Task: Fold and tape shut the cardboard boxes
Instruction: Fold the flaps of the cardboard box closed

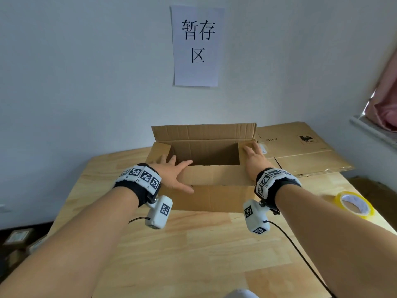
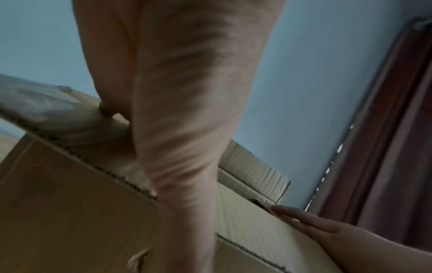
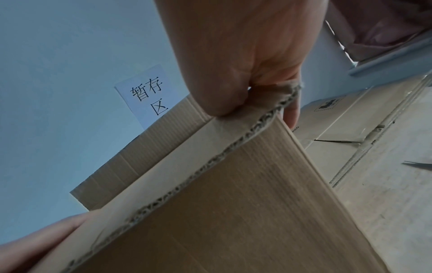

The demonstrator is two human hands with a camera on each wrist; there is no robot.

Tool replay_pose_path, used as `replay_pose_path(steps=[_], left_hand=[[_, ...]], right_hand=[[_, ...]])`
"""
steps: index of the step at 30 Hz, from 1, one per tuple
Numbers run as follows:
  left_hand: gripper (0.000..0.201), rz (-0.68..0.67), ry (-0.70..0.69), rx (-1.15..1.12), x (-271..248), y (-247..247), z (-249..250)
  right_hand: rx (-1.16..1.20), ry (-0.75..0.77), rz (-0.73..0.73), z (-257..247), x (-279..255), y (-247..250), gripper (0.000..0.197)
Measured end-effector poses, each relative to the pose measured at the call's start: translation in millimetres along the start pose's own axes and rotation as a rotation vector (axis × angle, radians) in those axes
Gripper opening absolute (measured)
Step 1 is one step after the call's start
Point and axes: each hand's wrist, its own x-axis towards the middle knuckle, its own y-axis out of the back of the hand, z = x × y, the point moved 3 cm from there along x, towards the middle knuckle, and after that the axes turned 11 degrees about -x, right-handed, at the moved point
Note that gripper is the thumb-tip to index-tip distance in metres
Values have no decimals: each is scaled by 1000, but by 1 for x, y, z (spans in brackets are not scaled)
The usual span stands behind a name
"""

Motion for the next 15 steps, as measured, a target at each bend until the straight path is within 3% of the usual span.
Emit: replay_pose_path(steps=[2, 6, 10, 13, 15], left_hand=[[113, -13, -6, 56, 2, 1, 3], [95, 0, -13, 68, 6, 6, 4], [86, -60, -34, -56, 7, 16, 1], [59, -38, -118, -139, 1, 31, 2], [51, 1, -144, -113, 0, 40, 4]], right_hand=[[15, 2, 5, 1, -1, 0, 73], [68, 81, 60, 3, -2, 3, 61], [206, 62, 15, 3, -4, 9, 48], [454, 30, -24, 1, -6, 24, 43], [688, -33, -98, 3, -10, 32, 45]])
